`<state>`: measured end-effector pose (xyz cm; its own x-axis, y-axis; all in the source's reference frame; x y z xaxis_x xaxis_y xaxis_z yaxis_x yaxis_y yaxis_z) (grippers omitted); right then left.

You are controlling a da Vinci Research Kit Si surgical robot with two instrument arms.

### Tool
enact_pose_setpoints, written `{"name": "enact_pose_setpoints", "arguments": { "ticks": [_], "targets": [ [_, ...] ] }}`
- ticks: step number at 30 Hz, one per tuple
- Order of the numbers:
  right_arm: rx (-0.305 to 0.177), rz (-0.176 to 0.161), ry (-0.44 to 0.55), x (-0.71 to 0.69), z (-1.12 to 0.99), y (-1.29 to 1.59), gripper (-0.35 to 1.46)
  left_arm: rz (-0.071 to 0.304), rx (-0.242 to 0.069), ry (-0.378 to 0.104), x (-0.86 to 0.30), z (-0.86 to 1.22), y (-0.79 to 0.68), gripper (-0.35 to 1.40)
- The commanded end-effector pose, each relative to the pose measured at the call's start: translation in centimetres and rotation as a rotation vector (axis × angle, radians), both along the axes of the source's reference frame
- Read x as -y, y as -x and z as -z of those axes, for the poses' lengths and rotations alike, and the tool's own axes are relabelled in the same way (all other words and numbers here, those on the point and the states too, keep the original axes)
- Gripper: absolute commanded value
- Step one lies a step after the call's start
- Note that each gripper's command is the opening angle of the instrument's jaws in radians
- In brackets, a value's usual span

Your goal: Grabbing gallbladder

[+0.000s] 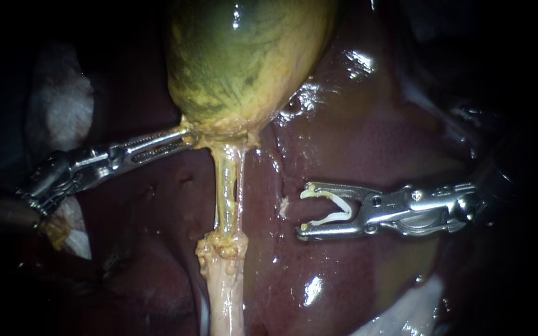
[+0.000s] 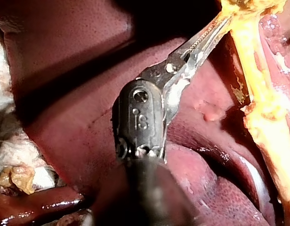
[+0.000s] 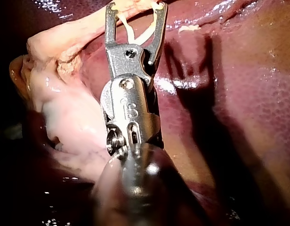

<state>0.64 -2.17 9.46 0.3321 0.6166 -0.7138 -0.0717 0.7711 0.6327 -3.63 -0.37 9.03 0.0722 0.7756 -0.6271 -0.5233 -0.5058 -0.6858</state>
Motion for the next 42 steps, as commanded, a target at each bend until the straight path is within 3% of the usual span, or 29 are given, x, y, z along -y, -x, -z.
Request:
{"name": "enact_pose_setpoints", "arguments": {
  "ticks": [1,6,17,42],
  "targets": [
    [-0.001,0.001,0.0,0.0,0.0,0.0,0.59,-0.003,0.004,-0.002,0.01,0.05,-0.04,-0.29],
    [-0.001,0.001,0.0,0.0,0.0,0.0,0.59,0.0,0.006,-0.015,0.0,0.31,-0.21,-0.31],
    [-0.001,0.001,0.0,0.0,0.0,0.01,0.59,0.044,0.019,-0.04,-0.21,0.72,-0.43,-0.34],
    [-0.001,0.001,0.0,0.0,0.0,0.01,0.59,0.057,0.014,-0.044,-0.22,0.79,-0.44,-0.34]
  ]
}}
